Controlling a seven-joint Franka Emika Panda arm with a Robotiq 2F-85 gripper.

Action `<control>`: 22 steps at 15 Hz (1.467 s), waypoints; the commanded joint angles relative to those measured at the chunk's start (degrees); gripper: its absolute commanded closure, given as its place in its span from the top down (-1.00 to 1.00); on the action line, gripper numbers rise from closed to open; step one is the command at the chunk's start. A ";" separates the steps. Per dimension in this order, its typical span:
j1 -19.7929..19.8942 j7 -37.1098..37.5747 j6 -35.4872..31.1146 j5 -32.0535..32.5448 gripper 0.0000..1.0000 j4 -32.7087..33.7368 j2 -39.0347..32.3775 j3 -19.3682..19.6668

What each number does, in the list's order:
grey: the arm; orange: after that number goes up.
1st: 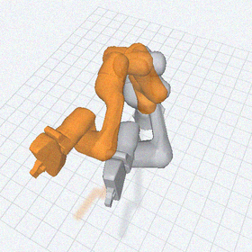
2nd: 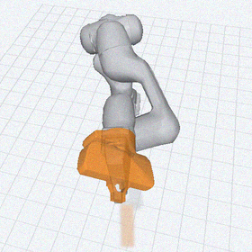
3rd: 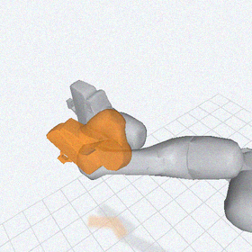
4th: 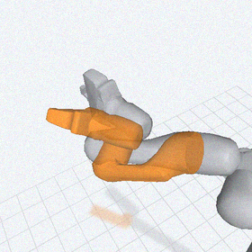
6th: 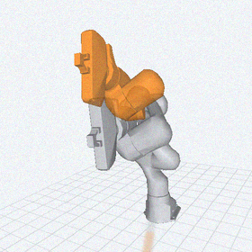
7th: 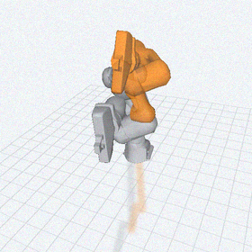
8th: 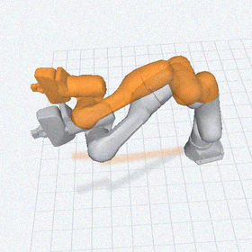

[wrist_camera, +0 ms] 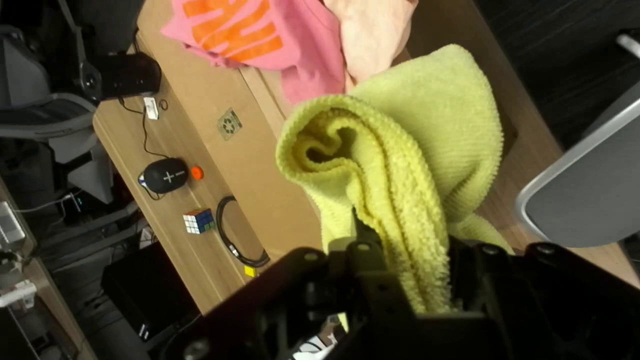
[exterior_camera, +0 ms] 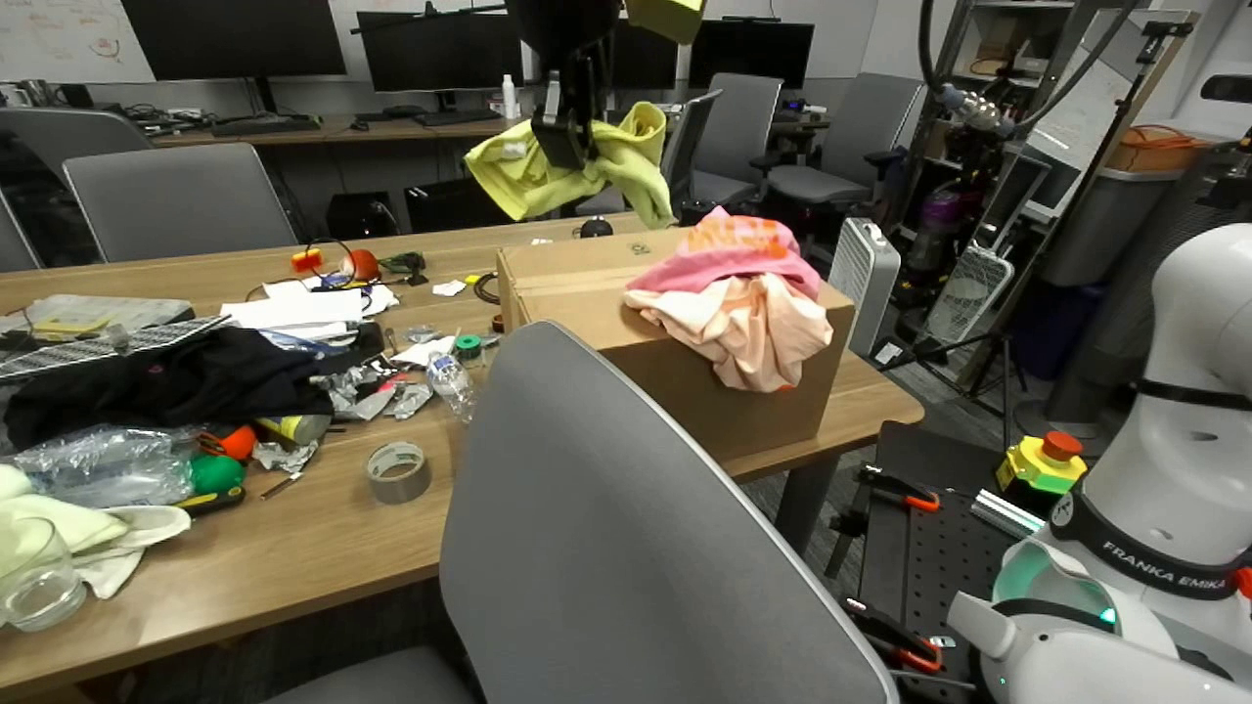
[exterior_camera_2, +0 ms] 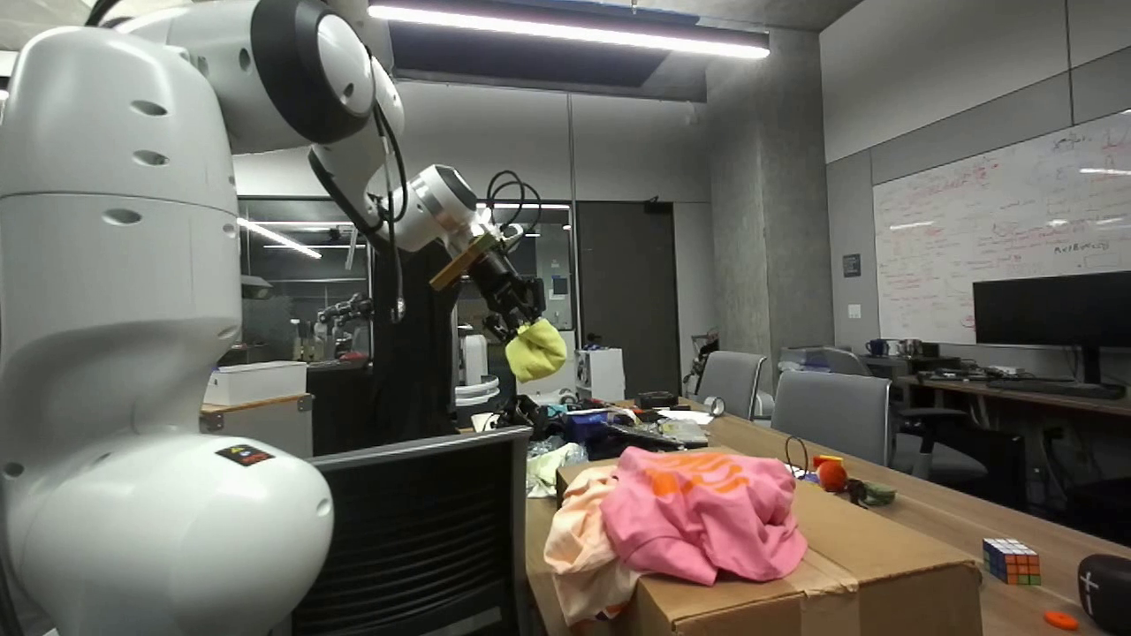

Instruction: Move the clothes on the chair headrest to the box

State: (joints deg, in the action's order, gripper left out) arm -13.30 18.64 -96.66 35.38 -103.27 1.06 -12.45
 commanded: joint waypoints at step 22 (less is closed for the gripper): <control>8.15 9.04 3.35 -15.11 1.00 -6.22 7.06 5.85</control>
State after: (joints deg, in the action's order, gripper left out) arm -3.78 32.54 -91.62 24.95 -104.74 4.71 -5.67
